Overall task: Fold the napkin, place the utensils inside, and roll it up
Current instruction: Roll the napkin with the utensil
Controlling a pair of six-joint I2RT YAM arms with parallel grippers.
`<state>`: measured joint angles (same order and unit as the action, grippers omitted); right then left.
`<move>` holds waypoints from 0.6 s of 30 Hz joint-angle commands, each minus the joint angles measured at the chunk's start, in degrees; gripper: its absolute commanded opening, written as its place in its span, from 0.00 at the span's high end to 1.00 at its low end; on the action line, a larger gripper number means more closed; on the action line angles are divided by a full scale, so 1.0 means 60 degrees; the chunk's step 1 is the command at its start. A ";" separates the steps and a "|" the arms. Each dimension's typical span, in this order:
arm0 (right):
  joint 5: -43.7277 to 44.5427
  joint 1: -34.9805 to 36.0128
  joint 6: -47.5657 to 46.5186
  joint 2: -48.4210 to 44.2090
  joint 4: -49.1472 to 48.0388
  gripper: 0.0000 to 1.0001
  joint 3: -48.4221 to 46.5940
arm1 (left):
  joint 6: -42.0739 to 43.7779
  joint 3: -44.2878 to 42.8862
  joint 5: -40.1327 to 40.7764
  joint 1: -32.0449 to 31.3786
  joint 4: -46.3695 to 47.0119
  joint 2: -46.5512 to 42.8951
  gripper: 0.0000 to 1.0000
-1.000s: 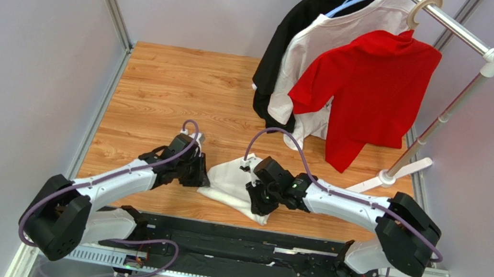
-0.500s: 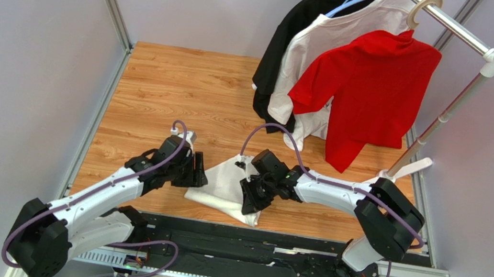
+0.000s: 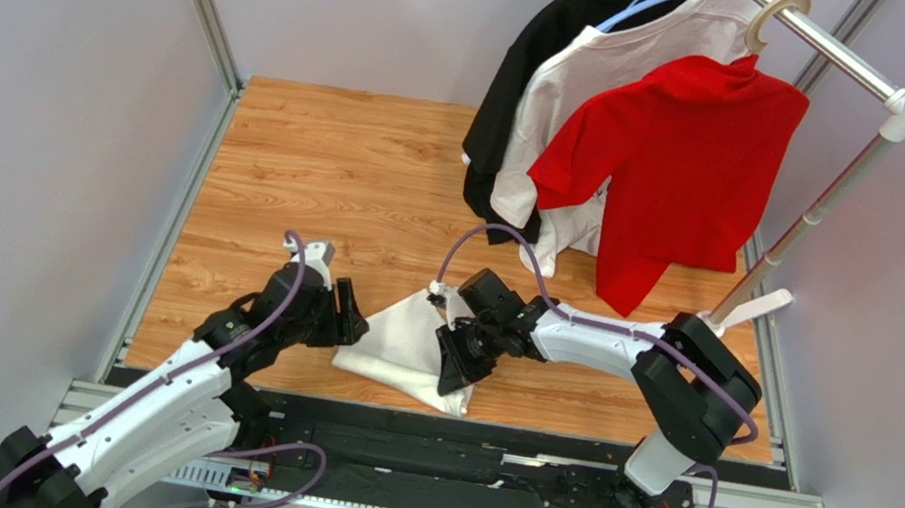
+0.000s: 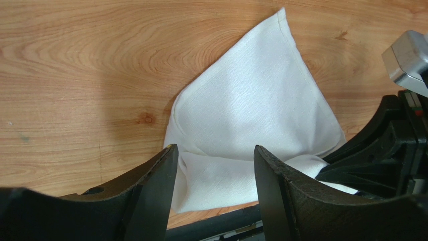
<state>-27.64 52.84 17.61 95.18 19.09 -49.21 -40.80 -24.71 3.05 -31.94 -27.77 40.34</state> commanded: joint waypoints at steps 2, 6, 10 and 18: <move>0.1077 -0.0090 -0.0473 0.0924 0.1242 1.00 0.0380 | -0.0378 0.0353 -0.0257 -0.0008 -0.0206 -0.0468 0.36; 0.0974 -0.0222 -0.0532 0.1202 0.1374 1.00 0.0204 | -0.0466 0.0544 -0.0638 -0.0008 0.0057 -0.0161 0.39; 0.0944 -0.0339 -0.0546 0.1334 0.1461 1.00 0.0087 | -0.0495 0.0500 -0.0669 -0.0008 0.0234 0.0336 0.44; 0.0871 -0.0530 -0.0547 0.1613 0.1593 1.00 -0.0031 | -0.0729 0.0646 -0.0655 -0.0008 0.0307 0.0207 0.48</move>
<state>-33.47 49.58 17.63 99.74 22.26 -52.29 -43.55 -21.28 -0.19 -31.94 -27.66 43.33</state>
